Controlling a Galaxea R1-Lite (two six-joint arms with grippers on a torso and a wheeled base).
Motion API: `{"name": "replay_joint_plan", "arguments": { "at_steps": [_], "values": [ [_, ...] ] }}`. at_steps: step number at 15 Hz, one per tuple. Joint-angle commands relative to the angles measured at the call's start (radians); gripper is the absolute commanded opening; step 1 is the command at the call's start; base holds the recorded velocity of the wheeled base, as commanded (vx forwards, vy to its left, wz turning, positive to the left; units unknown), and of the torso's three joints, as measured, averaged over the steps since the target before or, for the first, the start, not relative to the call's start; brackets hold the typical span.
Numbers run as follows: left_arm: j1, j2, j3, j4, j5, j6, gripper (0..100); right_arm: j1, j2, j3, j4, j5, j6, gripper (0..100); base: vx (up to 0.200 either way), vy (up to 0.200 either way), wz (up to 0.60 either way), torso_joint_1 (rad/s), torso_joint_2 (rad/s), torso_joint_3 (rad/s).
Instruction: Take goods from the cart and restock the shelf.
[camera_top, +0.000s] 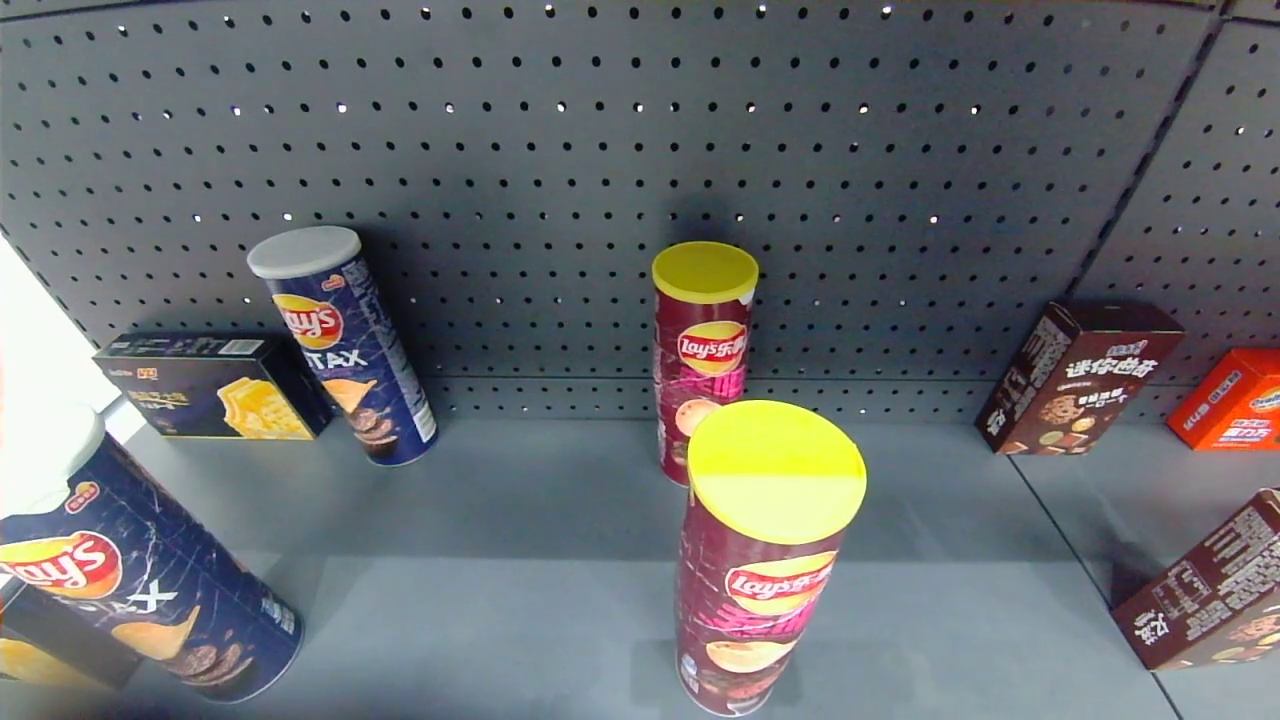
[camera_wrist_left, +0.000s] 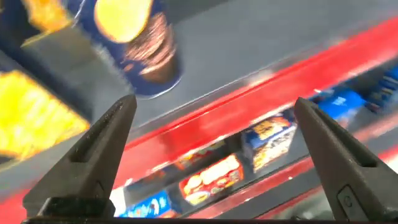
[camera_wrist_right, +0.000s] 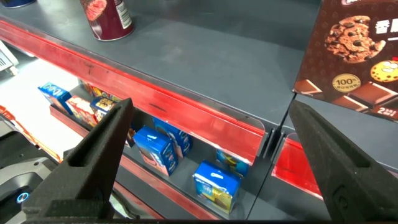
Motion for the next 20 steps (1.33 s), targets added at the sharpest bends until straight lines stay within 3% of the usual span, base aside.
{"name": "replay_joint_plan", "arguments": {
  "at_steps": [1, 2, 3, 4, 5, 13, 15, 17, 19, 20],
  "values": [
    [0.236, 0.031, 0.039, -0.054, -0.099, -0.011, 100, 0.000, 0.001, 0.000, 0.000, 0.000, 0.000, 100, 0.000, 0.000, 0.00, 0.000, 0.00, 0.000],
    [0.236, 0.031, 0.039, -0.054, -0.099, -0.011, 100, 0.000, 0.001, 0.000, 0.000, 0.000, 0.000, 100, 0.000, 0.000, 0.00, 0.000, 0.00, 0.000],
    [0.282, -0.067, 0.039, -0.051, -0.099, -0.061, 100, 0.000, 0.001, 0.000, 0.000, 0.000, 0.000, 100, 0.000, 0.000, 0.00, 0.000, 0.00, 0.000],
    [0.282, -0.119, 0.039, -0.052, -0.099, -0.111, 100, 0.000, 0.001, 0.000, 0.000, 0.000, 0.000, 100, 0.000, 0.000, 0.00, 0.000, 0.00, 0.000],
    [0.282, -0.121, 0.039, -0.052, -0.099, -0.138, 100, 0.000, 0.001, 0.000, 0.000, 0.000, 0.000, 100, 0.000, 0.000, 0.00, 0.000, 0.00, 0.000],
    [0.266, -0.108, 0.039, -0.052, -0.099, -0.144, 100, 0.000, 0.001, 0.000, 0.000, 0.000, 0.000, 100, 0.000, 0.000, 0.00, 0.000, 0.00, 0.000],
    [0.145, -0.087, 0.039, -0.051, -0.099, -0.155, 100, 0.000, 0.001, 0.000, 0.000, 0.000, 0.000, 100, 0.000, 0.000, 0.00, 0.000, 0.00, 0.000],
    [0.164, -0.087, 0.039, -0.051, -0.099, -0.170, 100, 0.000, 0.001, 0.000, 0.000, 0.000, 0.000, 100, 0.000, 0.000, 0.00, 0.000, 0.00, 0.000],
    [0.326, -0.093, 0.039, -0.049, -0.101, -0.173, 100, 0.000, 0.001, 0.000, 0.000, 0.000, 0.000, 100, 0.000, 0.000, 0.00, 0.000, 0.00, 0.000],
    [0.352, -0.121, 0.039, -0.052, -0.099, -0.173, 100, 0.000, 0.001, 0.000, 0.000, 0.000, 0.000, 100, 0.000, 0.000, 0.00, 0.000, 0.00, 0.000]
  ]
}}
